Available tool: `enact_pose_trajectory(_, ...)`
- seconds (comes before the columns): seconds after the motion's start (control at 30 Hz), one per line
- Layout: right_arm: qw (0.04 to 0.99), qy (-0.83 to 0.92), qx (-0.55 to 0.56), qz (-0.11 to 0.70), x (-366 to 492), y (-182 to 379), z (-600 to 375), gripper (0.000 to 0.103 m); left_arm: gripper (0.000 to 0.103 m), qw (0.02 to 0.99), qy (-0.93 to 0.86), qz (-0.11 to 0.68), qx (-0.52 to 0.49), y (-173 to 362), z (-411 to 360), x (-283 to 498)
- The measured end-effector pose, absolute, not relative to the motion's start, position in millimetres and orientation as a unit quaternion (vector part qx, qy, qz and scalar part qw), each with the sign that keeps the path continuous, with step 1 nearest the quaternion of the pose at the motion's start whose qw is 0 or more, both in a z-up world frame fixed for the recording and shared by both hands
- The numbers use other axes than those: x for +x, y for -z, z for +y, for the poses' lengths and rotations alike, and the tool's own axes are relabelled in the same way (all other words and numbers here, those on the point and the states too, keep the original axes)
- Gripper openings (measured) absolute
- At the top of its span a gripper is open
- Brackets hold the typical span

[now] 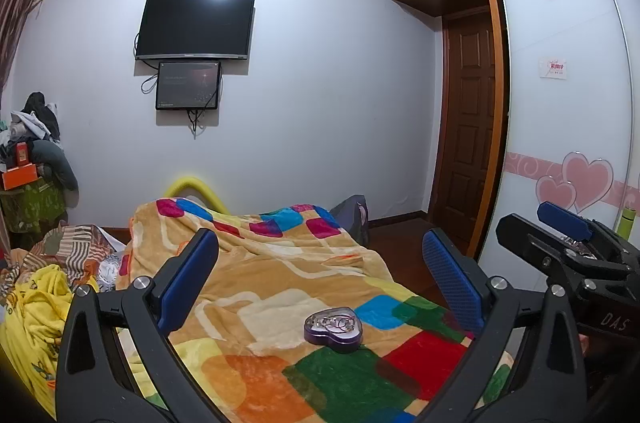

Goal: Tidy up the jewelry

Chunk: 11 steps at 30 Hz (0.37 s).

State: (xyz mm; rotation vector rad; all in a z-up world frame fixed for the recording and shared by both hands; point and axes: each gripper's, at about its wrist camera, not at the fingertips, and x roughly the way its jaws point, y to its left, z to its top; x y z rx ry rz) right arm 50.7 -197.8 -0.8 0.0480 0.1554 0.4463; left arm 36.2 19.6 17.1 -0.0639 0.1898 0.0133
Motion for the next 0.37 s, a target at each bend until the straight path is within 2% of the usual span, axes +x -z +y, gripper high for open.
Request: enact_pose_trajectory(0.37, 0.972, -0.220, 0.024, 0.081, 54.5, 3.7, -197.2, 0.093, 0.103, 0.994, -0.010, 0.101, -0.039, -14.2, 24.8, 43.0)
